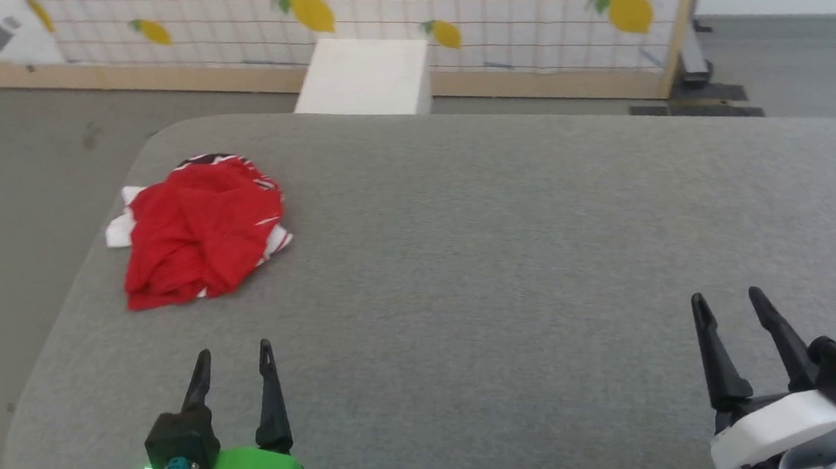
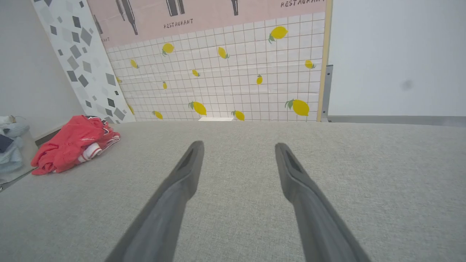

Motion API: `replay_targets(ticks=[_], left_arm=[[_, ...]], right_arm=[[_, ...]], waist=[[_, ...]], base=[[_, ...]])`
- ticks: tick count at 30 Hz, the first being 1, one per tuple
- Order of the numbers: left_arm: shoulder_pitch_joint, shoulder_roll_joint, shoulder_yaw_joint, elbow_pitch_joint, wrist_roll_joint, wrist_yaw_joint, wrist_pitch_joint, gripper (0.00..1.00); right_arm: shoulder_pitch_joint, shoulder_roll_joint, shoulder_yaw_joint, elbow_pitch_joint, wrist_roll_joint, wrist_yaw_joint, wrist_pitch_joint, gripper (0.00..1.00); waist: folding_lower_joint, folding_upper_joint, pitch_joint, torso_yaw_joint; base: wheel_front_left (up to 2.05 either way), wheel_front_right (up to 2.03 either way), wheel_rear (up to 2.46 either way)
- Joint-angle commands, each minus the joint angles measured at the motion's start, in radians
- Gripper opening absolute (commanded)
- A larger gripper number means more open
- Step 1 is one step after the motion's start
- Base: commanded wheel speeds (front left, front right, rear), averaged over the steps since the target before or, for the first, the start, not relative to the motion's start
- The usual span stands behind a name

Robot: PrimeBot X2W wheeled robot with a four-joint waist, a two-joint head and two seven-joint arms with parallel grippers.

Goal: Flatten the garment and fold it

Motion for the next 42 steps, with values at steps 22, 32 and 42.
replay_targets(ticks=[22,32,42], left_arm=[[0.032,0.018,0.016,0.019,-0.012,0.006,-0.038,1.0],[0.041,0.018,0.019,0.014,-0.016,0.007,-0.038,1.0],[0.016,0.023,0.038,0.005,-0.038,-0.009,-0.038,1.0]], right_arm=[[-0.006,0.003,0.051,0.065,0.027,-0.002,-0.038,1.0],[-0.011,0.003,0.061,0.073,0.03,-0.002,-0.038,1.0],[-0.015,0.003,0.07,0.076,0.03,-0.002,-0.038,1.0]], waist=[[0.0,0.0,-0.016,0.361],[0.0,0.0,-0.008,0.416],[0.0,0.0,0.002,0.401]], base=[[0.0,0.0,0.0],[0.0,0.0,0.0],[0.0,0.0,0.0]])
